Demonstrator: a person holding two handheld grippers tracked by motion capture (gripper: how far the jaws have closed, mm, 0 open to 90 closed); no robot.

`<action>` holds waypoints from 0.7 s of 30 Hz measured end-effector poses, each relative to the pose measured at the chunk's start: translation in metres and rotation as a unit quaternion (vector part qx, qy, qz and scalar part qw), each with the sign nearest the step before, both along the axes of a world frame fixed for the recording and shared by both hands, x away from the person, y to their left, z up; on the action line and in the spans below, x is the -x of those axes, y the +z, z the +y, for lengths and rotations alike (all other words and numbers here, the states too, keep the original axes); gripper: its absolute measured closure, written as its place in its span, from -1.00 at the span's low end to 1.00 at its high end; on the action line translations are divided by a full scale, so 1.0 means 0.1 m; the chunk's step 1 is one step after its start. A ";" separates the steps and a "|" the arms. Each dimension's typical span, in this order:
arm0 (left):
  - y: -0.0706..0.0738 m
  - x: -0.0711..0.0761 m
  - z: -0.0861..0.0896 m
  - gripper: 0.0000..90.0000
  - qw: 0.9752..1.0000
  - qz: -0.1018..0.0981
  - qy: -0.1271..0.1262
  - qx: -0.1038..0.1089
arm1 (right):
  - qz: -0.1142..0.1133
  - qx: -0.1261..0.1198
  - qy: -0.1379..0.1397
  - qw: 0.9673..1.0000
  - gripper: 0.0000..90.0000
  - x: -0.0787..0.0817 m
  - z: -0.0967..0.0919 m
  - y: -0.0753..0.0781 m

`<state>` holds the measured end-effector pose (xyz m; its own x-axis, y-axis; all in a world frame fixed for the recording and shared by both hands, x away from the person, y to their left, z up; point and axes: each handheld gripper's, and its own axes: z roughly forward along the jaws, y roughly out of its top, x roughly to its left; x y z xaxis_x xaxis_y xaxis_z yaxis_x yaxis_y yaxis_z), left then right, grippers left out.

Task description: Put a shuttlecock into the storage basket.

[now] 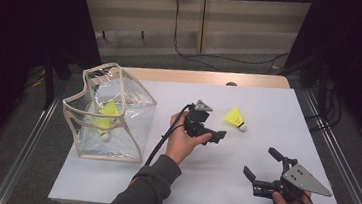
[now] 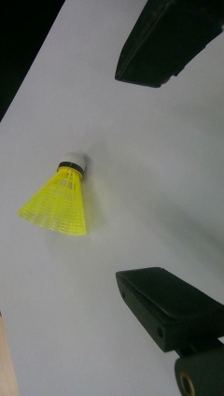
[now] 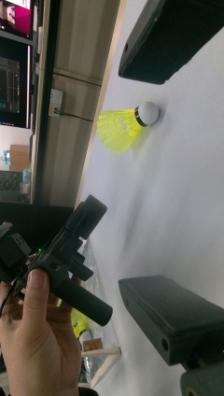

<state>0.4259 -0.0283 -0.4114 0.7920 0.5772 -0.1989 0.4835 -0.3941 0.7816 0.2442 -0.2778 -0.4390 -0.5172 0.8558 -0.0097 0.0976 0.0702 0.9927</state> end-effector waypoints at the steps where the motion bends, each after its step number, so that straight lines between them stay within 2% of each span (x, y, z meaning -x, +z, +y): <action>1: 0.00 -0.01 0.00 -0.89 1.000 -0.002 -0.002 -0.002 | 0.000 0.002 -0.001 1.000 -0.98 0.00 0.00 0.00; 7: 0.00 -0.04 -0.04 -0.89 1.000 0.000 -0.005 0.001 | 0.001 -0.003 -0.002 1.000 -0.98 0.00 -0.01 0.00; 13: 0.01 -0.08 -0.07 -0.89 1.000 -0.011 -0.006 0.006 | 0.002 -0.003 -0.002 1.000 -0.98 -0.01 -0.01 -0.01; 21: -0.03 -0.13 -0.12 -0.89 1.000 -0.016 -0.007 0.005 | 0.001 -0.004 -0.001 1.000 -0.98 -0.01 -0.01 0.00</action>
<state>0.4388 -0.0402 -0.4139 0.8056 0.5649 -0.1787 0.4527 -0.3924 0.8007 0.2449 -0.2783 -0.4388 -0.5157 0.8568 -0.0028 0.0990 0.0628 0.9931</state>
